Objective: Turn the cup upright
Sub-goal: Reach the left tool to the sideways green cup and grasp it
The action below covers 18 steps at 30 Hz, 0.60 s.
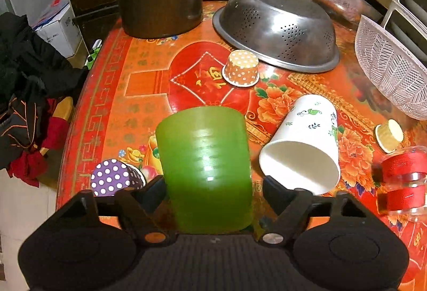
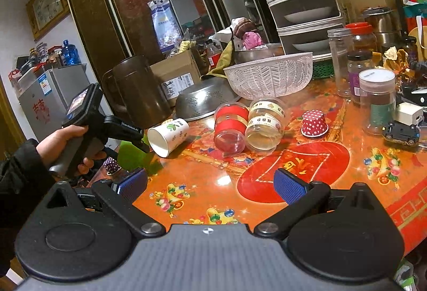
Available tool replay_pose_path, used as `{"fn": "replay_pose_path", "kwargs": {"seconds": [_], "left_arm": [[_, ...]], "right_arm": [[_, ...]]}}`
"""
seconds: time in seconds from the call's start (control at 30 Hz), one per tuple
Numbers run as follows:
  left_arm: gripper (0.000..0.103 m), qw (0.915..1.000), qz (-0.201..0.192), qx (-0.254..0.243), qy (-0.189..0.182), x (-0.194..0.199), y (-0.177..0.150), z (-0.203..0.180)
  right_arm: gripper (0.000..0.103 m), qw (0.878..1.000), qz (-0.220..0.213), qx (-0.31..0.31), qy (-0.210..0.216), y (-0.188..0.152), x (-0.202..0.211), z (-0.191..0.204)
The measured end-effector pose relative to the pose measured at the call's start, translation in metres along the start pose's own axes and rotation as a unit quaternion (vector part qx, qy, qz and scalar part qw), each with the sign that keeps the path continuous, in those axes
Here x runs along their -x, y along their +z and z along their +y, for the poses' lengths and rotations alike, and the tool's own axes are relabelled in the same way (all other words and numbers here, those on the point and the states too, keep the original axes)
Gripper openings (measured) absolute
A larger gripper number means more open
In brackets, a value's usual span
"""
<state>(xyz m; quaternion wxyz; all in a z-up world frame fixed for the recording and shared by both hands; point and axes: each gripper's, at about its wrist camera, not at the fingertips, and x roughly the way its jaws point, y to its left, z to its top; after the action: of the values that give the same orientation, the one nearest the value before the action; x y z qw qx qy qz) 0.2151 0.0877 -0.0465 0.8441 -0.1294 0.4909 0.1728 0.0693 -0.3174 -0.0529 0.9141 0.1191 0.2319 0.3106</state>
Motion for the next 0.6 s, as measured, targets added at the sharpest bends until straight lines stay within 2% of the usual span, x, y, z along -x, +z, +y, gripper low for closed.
{"fn": "replay_pose_path", "kwargs": {"seconds": [0.03, 0.27, 0.43, 0.6], "left_arm": [[0.070, 1.0000, 0.001, -0.001, 0.002, -0.001, -0.001, 0.000], [0.069, 0.9999, -0.012, -0.004, -0.003, 0.015, -0.015, -0.001], [0.069, 0.9973, -0.058, -0.023, -0.038, 0.071, -0.046, 0.000], [0.069, 0.9883, -0.105, -0.064, -0.090, 0.133, -0.098, -0.003]], "right_arm": [[0.102, 1.000, 0.000, 0.000, 0.000, 0.000, 0.001, -0.001], [0.102, 1.000, 0.002, -0.009, 0.001, -0.002, 0.000, -0.007], [0.102, 1.000, 0.004, -0.006, 0.011, -0.003, -0.001, -0.006], [0.102, 1.000, 0.011, -0.008, 0.016, -0.007, 0.001, -0.006]]}}
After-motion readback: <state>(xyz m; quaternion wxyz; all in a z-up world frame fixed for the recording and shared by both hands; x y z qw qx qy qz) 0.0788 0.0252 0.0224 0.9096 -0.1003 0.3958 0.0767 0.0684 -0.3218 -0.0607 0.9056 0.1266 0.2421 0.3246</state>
